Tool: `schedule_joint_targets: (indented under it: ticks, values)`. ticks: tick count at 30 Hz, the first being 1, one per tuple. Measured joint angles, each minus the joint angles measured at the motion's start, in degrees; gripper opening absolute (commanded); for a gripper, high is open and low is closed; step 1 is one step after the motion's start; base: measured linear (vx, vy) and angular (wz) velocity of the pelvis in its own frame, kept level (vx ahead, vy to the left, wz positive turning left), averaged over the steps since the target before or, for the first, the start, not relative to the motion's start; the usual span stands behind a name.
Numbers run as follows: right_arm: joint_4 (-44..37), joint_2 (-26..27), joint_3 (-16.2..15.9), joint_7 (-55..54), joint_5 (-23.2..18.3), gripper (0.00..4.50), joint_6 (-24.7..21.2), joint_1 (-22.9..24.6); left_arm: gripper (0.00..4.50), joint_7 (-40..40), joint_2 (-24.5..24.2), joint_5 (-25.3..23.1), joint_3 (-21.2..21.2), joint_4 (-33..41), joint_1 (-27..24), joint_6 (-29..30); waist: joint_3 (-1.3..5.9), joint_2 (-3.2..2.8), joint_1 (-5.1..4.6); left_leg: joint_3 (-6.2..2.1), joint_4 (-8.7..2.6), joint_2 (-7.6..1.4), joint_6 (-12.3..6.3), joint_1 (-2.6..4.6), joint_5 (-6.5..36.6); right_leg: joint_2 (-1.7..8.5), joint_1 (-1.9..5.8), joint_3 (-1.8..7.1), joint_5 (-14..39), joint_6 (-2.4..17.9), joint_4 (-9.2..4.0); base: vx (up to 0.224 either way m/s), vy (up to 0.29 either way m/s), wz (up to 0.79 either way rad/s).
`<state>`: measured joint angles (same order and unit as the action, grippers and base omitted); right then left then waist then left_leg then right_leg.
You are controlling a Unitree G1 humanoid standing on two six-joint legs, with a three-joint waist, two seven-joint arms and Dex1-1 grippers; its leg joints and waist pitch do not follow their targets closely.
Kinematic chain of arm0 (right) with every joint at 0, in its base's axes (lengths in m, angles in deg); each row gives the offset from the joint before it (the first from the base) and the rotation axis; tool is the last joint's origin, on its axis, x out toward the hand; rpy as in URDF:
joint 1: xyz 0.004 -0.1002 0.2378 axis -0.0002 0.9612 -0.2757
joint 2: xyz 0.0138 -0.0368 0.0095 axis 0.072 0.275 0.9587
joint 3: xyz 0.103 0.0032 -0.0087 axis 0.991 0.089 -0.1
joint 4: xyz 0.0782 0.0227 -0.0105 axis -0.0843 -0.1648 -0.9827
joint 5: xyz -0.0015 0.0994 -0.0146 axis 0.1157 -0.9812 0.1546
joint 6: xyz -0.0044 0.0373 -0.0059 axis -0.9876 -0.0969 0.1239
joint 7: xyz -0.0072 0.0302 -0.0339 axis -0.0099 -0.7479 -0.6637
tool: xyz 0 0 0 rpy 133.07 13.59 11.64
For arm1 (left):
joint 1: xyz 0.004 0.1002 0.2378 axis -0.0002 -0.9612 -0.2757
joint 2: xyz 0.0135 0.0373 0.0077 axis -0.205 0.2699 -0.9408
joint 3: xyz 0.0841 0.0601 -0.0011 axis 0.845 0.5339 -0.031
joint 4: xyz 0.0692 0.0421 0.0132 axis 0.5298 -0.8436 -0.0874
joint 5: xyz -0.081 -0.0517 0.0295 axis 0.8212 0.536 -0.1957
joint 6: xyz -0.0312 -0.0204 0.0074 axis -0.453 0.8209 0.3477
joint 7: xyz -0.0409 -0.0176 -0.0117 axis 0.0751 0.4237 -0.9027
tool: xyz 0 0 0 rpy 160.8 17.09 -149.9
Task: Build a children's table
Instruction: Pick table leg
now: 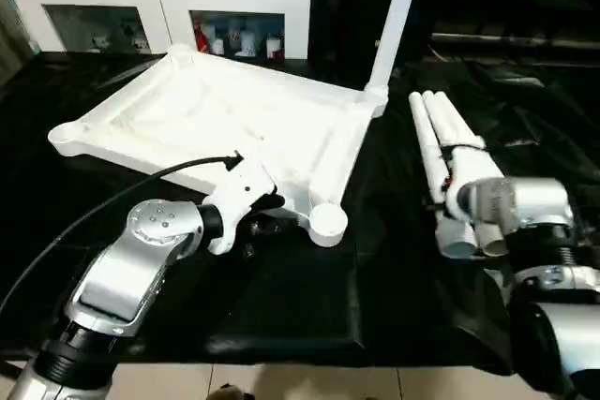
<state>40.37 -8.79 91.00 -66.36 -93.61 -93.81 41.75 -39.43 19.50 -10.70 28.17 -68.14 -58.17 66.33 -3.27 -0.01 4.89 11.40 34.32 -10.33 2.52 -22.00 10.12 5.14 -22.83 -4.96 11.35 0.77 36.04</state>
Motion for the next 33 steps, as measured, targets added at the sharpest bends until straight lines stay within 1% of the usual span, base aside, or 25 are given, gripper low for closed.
schedule_joint_targets:
  ticks: [1,3,5,6,7,10,11,12,15,18,20,22,25,26,28,29,30,32,33]
  values:
    - [0.27,0.21,0.01,0.09,-0.15,4.41,0.00,-0.18,2.12,-0.02,-0.16,0.08,0.02,0.06,0.00,0.07,0.00,0.00,0.02,0.00,0.01,0.00,0.00,0.00,0.00,0.00,0.00,0.00,0.00,0.00,0.01,0.000,0.000,0.00]
    - [1.27,0.60,0.05,0.11,-0.28,4.05,-0.01,-0.85,2.12,-0.04,-0.40,0.34,0.03,0.32,0.00,0.19,0.01,0.01,-0.02,-0.01,0.03,0.00,0.01,0.01,-0.01,0.00,0.01,0.01,0.00,0.00,0.03,0.000,0.000,0.00]
    - [1.63,0.85,0.10,0.09,-0.35,4.00,0.04,-1.02,2.12,-0.06,-0.44,0.41,0.06,0.42,0.00,0.21,0.02,0.04,0.03,-0.01,0.03,0.00,0.01,0.01,-0.01,0.00,0.01,0.01,0.00,0.00,0.03,0.000,0.000,0.00]
    - [1.79,0.95,0.10,0.10,-0.38,3.72,0.12,-1.09,2.12,-0.06,-0.47,0.41,0.07,0.42,0.00,0.22,0.04,0.06,0.04,-0.01,0.04,0.00,0.01,0.00,-0.01,0.00,0.01,0.01,0.00,0.00,0.03,0.000,0.000,0.00]
    - [2.13,1.08,0.23,0.06,-0.39,3.72,0.19,-1.24,2.12,-0.05,-0.47,0.41,0.07,0.42,0.01,0.22,0.05,0.08,0.03,-0.01,0.04,0.00,0.01,0.01,-0.01,0.00,0.02,0.01,0.00,0.00,0.03,0.000,0.000,0.00]
    - [3.17,1.29,1.27,-0.35,-0.62,3.53,0.36,-1.56,2.12,-0.10,-0.30,1.07,0.06,0.42,0.06,0.98,0.09,0.15,0.04,-0.01,0.08,0.00,0.02,0.01,-0.01,0.00,0.04,0.01,0.00,0.00,0.03,0.000,0.000,0.00]
    - [3.49,1.29,1.61,-0.70,-0.78,3.41,0.38,-1.68,2.30,-0.17,-0.10,1.46,0.06,0.42,0.08,1.33,0.09,0.15,0.04,-0.01,0.10,0.00,0.02,0.01,-0.01,0.00,0.04,0.02,0.00,0.00,0.04,0.000,0.000,0.00]
    - [3.84,1.27,1.76,-1.09,-0.99,3.19,0.58,-1.77,2.48,-0.09,0.18,1.72,0.04,0.41,0.11,1.58,0.10,0.17,0.04,-0.01,0.12,0.00,0.02,0.01,-0.01,0.00,0.04,0.02,0.00,0.00,0.05,0.000,0.000,0.00]
    - [5.57,1.30,2.43,-2.64,-1.15,3.07,1.61,-2.43,2.51,0.54,0.72,2.13,0.00,0.18,0.85,1.55,0.11,0.18,0.00,-0.01,0.15,0.00,0.02,0.03,-0.01,0.01,0.04,0.03,-0.01,0.02,0.08,0.000,0.000,0.00]
    - [6.41,1.47,4.80,-4.54,-1.76,2.75,2.45,-2.49,2.85,1.28,1.51,2.11,-0.42,-0.80,1.38,0.91,0.11,0.18,-0.02,-0.01,0.15,0.00,0.02,0.06,-0.01,0.01,0.07,0.04,-0.02,0.02,0.09,0.000,0.000,0.00]
    - [6.52,1.91,6.29,-5.59,-2.28,2.69,2.98,-2.49,2.90,1.83,2.26,2.18,-0.94,-1.85,1.59,0.92,0.11,0.18,-0.05,-0.01,0.15,0.00,0.02,0.06,-0.01,0.01,0.07,0.04,-0.02,0.02,0.10,0.000,0.000,0.00]
    - [6.53,2.20,7.09,-6.30,-2.51,2.54,3.55,-2.48,3.01,2.28,2.65,2.30,-1.39,-2.27,1.98,0.94,0.11,0.18,-0.07,-0.01,0.15,0.00,0.02,0.06,-0.01,0.01,0.07,0.04,-0.02,0.02,0.10,0.000,0.000,0.00]
    - [6.51,2.55,7.79,-7.13,-3.27,2.20,4.89,-2.24,3.35,3.59,4.04,3.21,-2.56,-2.54,2.83,1.39,0.12,0.15,-0.14,-0.01,0.15,0.00,0.02,0.06,-0.01,0.01,0.07,0.04,-0.02,0.02,0.10,0.000,0.000,0.00]
    - [6.30,2.71,7.83,-7.46,-3.46,2.20,5.44,-2.02,3.35,3.87,4.32,3.39,-2.60,-2.60,3.01,1.43,0.13,0.15,-0.16,-0.01,0.15,0.00,0.02,0.06,-0.01,0.00,0.07,0.04,-0.02,0.02,0.10,0.000,0.000,0.00]
    - [5.51,3.17,8.53,-8.55,-3.77,2.01,5.86,-1.55,3.58,4.28,5.29,4.22,-3.03,-3.03,3.12,1.41,0.13,0.15,-0.24,-0.01,0.15,0.00,0.02,0.07,-0.01,0.00,0.07,0.04,-0.02,0.02,0.10,0.000,0.000,0.00]
    - [4.84,3.60,9.26,-9.08,-4.08,2.01,6.26,-1.14,3.58,4.44,5.81,4.46,-3.31,-3.44,3.13,1.42,0.13,0.15,-0.29,-0.01,0.15,0.00,0.02,0.07,-0.01,0.00,0.08,0.04,-0.02,0.02,0.10,0.000,0.000,0.00]
    - [3.47,4.30,10.38,-9.87,-4.47,1.97,6.93,-0.51,3.70,5.10,6.91,4.65,-3.91,-4.18,3.19,1.44,0.13,0.15,-0.38,-0.01,0.15,0.00,0.02,0.06,-0.01,0.00,0.08,0.04,-0.03,0.02,0.10,0.000,0.000,0.00]
    - [1.81,5.29,11.32,-10.90,-4.80,1.89,7.97,0.30,3.86,6.21,8.18,4.99,-4.54,-5.10,3.50,1.68,0.14,0.13,-0.61,-0.01,0.16,0.00,0.02,0.06,-0.01,0.00,0.07,0.04,-0.05,0.03,0.10,0.000,0.000,0.00]
    - [-0.15,6.12,12.22,-11.49,-5.40,1.86,9.50,1.49,3.95,7.07,9.08,5.39,-5.03,-5.75,4.20,2.12,0.14,0.13,-0.71,-0.02,0.16,0.00,0.02,0.06,-0.01,0.00,0.08,0.03,-0.07,0.04,0.10,0.000,0.000,0.00]
